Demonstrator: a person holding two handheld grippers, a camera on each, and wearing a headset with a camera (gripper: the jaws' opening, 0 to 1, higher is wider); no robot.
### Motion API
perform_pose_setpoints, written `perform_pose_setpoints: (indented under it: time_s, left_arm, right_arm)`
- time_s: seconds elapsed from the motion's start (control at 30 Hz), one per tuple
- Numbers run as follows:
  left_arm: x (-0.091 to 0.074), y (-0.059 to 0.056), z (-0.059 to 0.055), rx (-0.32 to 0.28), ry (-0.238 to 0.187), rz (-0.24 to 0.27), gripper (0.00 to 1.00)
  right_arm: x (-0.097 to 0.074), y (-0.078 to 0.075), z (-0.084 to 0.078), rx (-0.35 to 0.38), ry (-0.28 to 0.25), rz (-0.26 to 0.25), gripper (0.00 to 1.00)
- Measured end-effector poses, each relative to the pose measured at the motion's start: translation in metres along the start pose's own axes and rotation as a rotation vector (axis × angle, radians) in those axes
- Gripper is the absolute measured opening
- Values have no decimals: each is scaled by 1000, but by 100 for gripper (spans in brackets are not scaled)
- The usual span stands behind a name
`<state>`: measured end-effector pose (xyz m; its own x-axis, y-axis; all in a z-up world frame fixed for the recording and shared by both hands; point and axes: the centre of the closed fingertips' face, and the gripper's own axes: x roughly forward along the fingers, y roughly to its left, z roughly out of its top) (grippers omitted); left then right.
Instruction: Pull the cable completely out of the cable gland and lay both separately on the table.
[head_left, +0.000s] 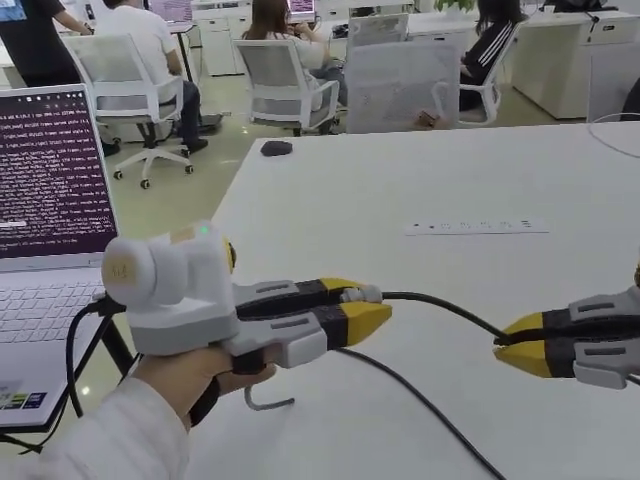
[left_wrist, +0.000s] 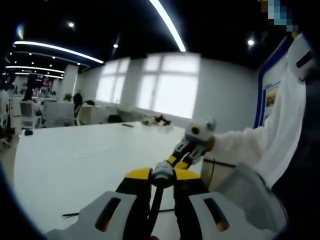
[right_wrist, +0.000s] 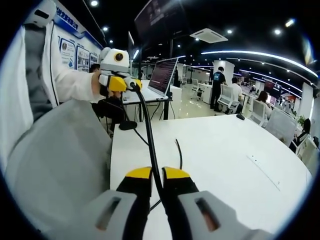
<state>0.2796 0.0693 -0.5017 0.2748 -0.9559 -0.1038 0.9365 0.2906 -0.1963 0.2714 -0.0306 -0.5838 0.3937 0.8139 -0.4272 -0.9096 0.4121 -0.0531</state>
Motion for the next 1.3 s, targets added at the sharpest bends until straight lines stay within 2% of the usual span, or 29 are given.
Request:
perform_pose_setpoints:
  time_s: [0.07, 0.27, 0.5, 0.67, 0.7, 0.8, 0.93, 1.3]
  left_arm:
    - [0, -2, 1, 4, 1, -10, 17]
    - [4, -10, 1, 22, 12, -37, 17]
    - [8, -14, -1, 28, 26, -53, 17]
    - [12, -19, -4, 41, 44, -69, 17]
    - [13, -20, -4, 41, 45, -72, 17]
    - [15, -22, -6, 43, 49, -79, 17]
    - [17, -25, -7, 50, 57, -87, 17]
    - [18, -32, -6, 60, 52, -112, 17]
  right_arm:
    - [0, 1, -1, -5, 6, 1, 8]
    - [-1, -5, 4, -23, 14, -28, 23]
    - [-3, -6, 25, -65, -13, -46, 27]
    - [0, 7, 56, -156, -55, -6, 28]
    - [2, 14, 68, -193, -73, 16, 28]
    - [6, 26, 85, -246, -98, 48, 27]
    - [13, 40, 99, -291, -113, 92, 24]
    - [25, 49, 92, -304, -87, 145, 13]
